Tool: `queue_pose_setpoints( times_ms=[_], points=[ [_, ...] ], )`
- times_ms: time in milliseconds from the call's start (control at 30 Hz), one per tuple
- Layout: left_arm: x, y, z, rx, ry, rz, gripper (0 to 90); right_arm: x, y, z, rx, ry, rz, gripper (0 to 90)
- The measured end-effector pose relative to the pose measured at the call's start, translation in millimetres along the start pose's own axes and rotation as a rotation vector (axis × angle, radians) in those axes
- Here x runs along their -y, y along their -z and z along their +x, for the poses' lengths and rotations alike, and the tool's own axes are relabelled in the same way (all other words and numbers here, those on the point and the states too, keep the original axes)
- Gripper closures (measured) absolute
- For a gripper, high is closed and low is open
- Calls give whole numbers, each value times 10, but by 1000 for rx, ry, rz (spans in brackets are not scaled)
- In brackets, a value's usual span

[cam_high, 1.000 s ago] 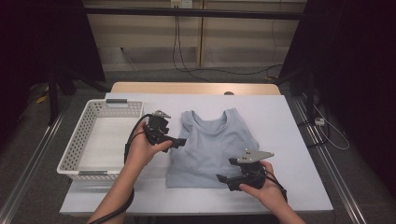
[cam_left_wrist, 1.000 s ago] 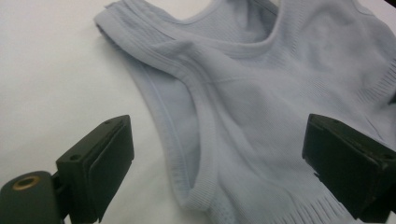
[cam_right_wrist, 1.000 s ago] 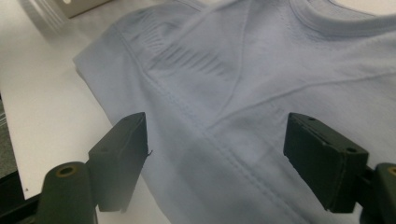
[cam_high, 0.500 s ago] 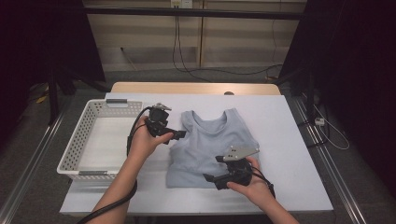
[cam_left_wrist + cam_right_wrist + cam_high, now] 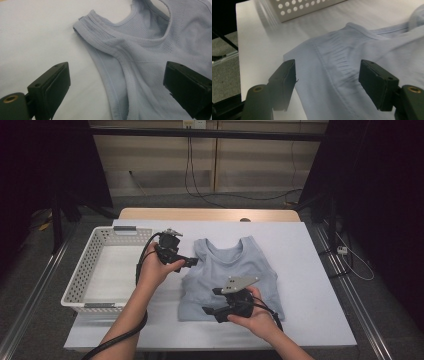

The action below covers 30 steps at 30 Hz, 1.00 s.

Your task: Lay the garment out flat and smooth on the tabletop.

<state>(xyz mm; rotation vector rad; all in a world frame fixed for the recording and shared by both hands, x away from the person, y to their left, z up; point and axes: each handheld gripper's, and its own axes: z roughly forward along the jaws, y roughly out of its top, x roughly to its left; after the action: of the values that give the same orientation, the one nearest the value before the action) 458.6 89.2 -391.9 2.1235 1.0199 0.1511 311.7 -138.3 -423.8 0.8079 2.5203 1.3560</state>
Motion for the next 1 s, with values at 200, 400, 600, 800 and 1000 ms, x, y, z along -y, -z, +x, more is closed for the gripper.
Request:
queue_pose_setpoints(
  times_ms=[200, 400, 600, 800, 1000],
  points=[
    [9, 13, 46, 1, 3, -1, 77, 3, -173, 38, -36, 17, 36, 344],
    [27, 20, 73, -3, 7, -3, 77, -8, -319, 94, -69, 36, 48, 397],
    [45, 27, 94, -6, 14, -8, 78, -10, -437, 145, -94, 61, 70, 471],
    [43, 39, 114, -7, 14, -12, 80, 16, -579, 172, -105, 74, 102, 429],
    [36, 40, 142, -8, 21, -17, 80, 19, -638, 227, -82, 111, 93, 382]
  ],
)
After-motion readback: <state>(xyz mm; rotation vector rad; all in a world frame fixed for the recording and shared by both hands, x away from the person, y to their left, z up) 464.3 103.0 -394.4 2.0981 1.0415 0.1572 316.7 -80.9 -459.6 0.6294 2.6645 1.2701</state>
